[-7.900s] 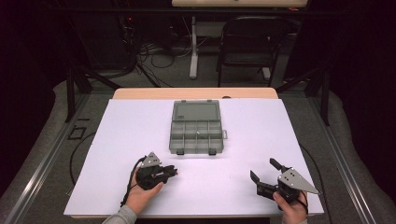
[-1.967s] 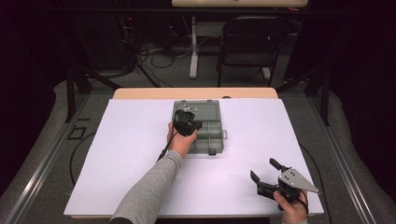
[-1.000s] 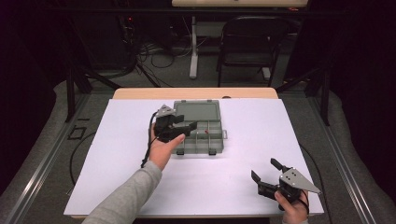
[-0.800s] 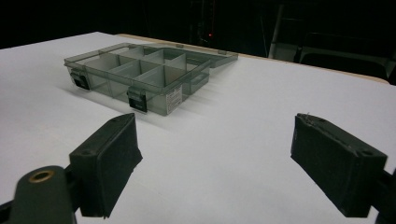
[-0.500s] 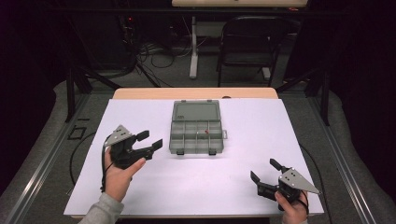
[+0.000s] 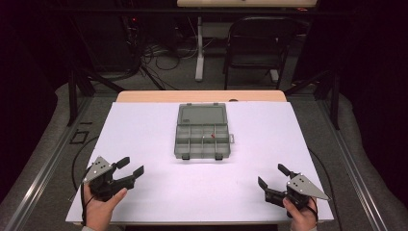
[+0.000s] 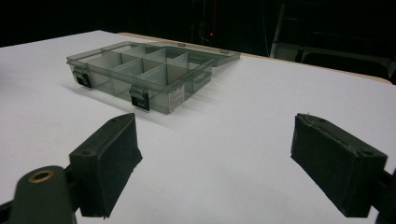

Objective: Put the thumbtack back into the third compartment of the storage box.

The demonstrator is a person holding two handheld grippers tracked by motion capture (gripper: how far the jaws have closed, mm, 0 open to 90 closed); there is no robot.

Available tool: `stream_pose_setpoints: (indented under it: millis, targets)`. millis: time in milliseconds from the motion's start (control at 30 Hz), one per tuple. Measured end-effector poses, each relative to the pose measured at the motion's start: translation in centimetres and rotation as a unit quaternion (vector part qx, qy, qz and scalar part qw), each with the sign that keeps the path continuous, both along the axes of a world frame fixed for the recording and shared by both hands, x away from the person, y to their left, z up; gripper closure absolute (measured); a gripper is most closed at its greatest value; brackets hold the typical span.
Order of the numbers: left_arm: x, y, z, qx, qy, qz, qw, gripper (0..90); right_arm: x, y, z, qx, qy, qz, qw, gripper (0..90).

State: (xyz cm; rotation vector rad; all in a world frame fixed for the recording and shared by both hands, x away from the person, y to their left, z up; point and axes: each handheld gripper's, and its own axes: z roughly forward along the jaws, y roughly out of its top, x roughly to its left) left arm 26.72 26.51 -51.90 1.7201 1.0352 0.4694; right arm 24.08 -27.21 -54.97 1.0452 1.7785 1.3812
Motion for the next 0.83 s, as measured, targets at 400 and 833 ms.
stream_pose_setpoints:
  millis: [400,833]
  targets:
    - [1.3,0.9,-2.4,0.010,0.014,0.015,0.9997,31.7,0.1,0.1,0.0,-0.003,0.000,0.005,1.0000,14.5]
    - [1.9,0.3,-2.9,0.014,0.030,-0.002,0.9995,31.4,0.1,0.0,-0.1,-0.007,0.004,0.006,0.9999,14.5]
